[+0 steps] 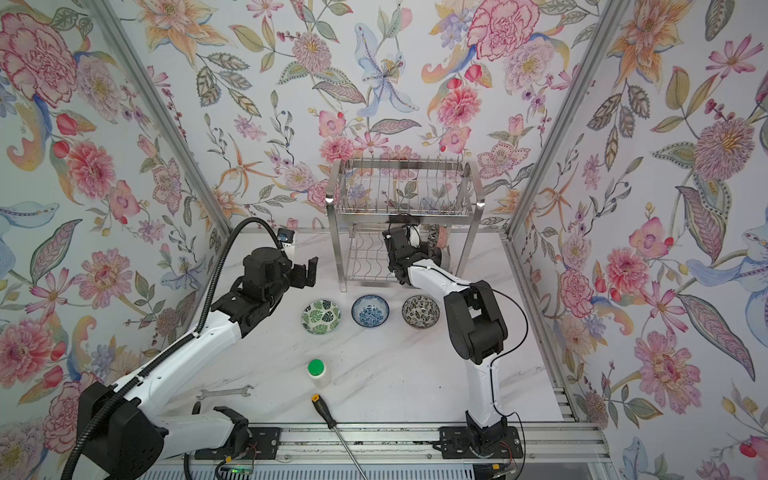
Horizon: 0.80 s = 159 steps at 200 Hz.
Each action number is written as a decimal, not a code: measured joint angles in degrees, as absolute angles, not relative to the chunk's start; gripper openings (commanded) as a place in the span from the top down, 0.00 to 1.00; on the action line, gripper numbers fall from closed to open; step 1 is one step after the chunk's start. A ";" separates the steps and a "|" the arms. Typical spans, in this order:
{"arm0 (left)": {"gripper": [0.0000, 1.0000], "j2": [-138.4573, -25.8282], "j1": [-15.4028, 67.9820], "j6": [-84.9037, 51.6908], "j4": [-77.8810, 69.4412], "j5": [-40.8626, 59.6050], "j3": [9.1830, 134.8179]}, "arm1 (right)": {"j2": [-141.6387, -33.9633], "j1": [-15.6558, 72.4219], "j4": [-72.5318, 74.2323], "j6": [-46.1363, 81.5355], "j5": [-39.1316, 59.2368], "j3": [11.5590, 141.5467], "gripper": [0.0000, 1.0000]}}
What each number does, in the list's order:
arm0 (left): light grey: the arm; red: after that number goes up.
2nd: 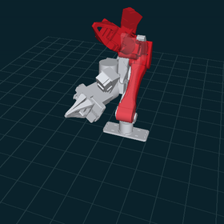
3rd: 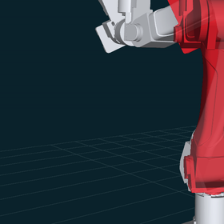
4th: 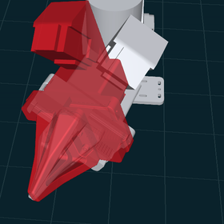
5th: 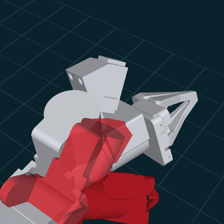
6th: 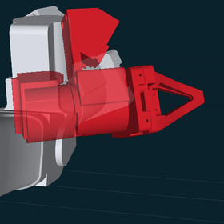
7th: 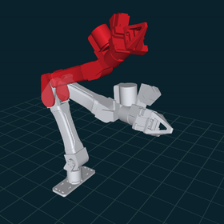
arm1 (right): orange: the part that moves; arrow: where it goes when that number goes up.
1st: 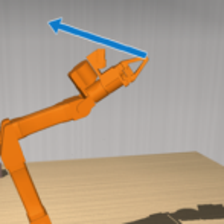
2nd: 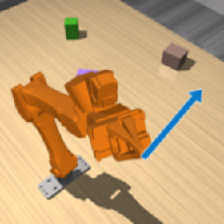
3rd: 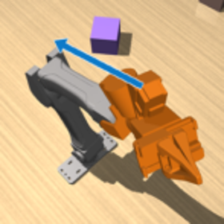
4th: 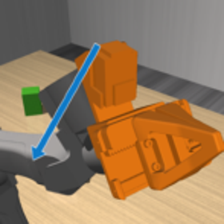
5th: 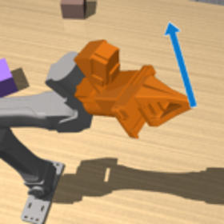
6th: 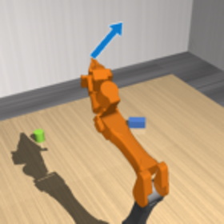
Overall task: Load the bowls into the dish rack
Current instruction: 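Lower the grey-green leaf bowl upright into a rack slot with right gripper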
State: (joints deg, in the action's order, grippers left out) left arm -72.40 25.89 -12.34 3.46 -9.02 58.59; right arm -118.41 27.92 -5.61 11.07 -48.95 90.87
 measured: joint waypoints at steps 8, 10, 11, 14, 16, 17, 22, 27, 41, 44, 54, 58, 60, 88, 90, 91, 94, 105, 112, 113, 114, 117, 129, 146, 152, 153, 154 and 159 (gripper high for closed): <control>0.01 -72.27 25.82 -12.34 3.46 -8.97 58.59 | -119.50 27.59 -5.48 10.33 -48.93 92.12 1.00; 0.01 -72.20 25.76 -12.34 3.44 -8.95 58.59 | -119.77 27.55 -5.41 10.09 -48.90 92.44 1.00; 0.01 -72.20 25.76 -12.34 3.44 -8.95 58.59 | -119.85 27.53 -5.37 10.02 -48.90 92.53 1.00; 0.01 -72.18 25.74 -12.34 3.46 -8.95 58.59 | -120.31 27.42 -5.21 9.74 -48.90 93.06 1.00; 0.01 -72.14 25.74 -12.34 3.46 -8.93 58.59 | -120.60 27.31 -5.19 9.52 -48.88 93.38 1.00; 0.01 -72.12 25.71 -12.34 3.44 -8.91 58.57 | -120.70 27.29 -5.17 9.45 -48.88 93.47 1.00; 0.01 -72.10 25.63 -12.34 3.46 -8.78 58.59 | -121.32 27.18 -5.10 8.99 -48.90 94.24 1.00; 0.01 -72.10 25.61 -12.34 3.46 -8.71 58.59 | -121.95 27.07 -5.04 8.54 -48.90 95.07 1.00; 0.01 -72.10 25.50 -12.34 3.49 -8.32 58.59 | -123.92 26.79 -4.67 7.14 -48.90 97.56 1.00; 0.01 -72.10 25.47 -12.34 3.49 -8.25 58.59 | -124.29 26.76 -4.58 6.79 -48.90 98.00 1.00; 0.01 -72.07 25.43 -12.34 3.49 -8.08 58.59 | -125.40 26.57 -4.43 5.89 -48.93 99.26 1.00; 0.01 -72.05 25.43 -12.34 3.49 -7.99 58.59 | -125.73 26.57 -4.38 5.50 -48.93 99.74 1.00; 0.01 -72.05 25.43 -12.36 3.49 -7.92 58.57 | -125.97 26.55 -4.38 5.39 -48.90 100.01 1.00; 0.01 -71.99 25.39 -12.36 3.46 -7.70 58.59 | -128.44 26.52 -4.10 3.51 -48.93 102.43 1.00; 0.01 -71.99 25.39 -12.36 3.46 -7.70 58.57 | -128.55 26.52 -4.12 3.33 -48.93 102.54 1.00; 0.01 -71.99 25.39 -12.36 3.46 -7.70 58.57 | -128.64 26.50 -4.12 3.25 -48.90 102.63 1.00; 0.01 -71.99 25.39 -12.36 3.49 -7.70 58.57 | -128.90 26.48 -4.16 3.14 -48.93 102.83 1.00; 0.01 -71.99 25.39 -12.36 3.49 -7.70 58.57 | -129.84 26.37 -4.25 2.26 -48.99 103.85 1.00; 0.01 -71.99 25.36 -12.36 3.46 -7.70 58.57 | -130.54 26.26 -4.23 1.78 -49.12 104.75 1.00; 0.01 -71.99 25.36 -12.36 3.46 -7.70 58.57 | -130.63 26.26 -4.23 1.69 -49.10 104.86 1.00; 0.01 -71.99 25.36 -12.36 3.46 -7.70 58.57 | -130.72 26.26 -4.21 1.65 -49.10 104.95 1.00; 0.01 -71.99 25.32 -12.36 3.49 -7.70 58.57 | -131.04 26.20 -4.21 1.39 -49.17 105.43 1.00; 0.01 -71.99 25.19 -12.36 3.49 -7.68 58.57 | -132.09 26.02 -4.19 0.56 -49.47 106.83 1.00; 0.01 -71.99 24.80 -12.36 3.46 -7.66 58.57 | -133.19 25.82 -4.25 -0.51 -49.65 108.42 1.00; 0.01 -71.99 24.73 -12.36 3.46 -7.66 58.57 | -133.51 25.74 -4.27 -0.89 -49.82 108.97 1.00; 0.01 -71.99 24.71 -12.36 3.46 -7.66 58.57 | -133.60 25.74 -4.27 -0.95 -49.82 109.12 1.00; 0.01 -71.99 24.71 -12.36 3.46 -7.66 58.57 | -133.64 25.74 -4.27 -0.99 -49.84 109.19 1.00; 0.01 -71.99 24.62 -12.36 3.46 -7.64 58.57 | -133.88 25.74 -4.25 -1.32 -50.00 109.73 1.00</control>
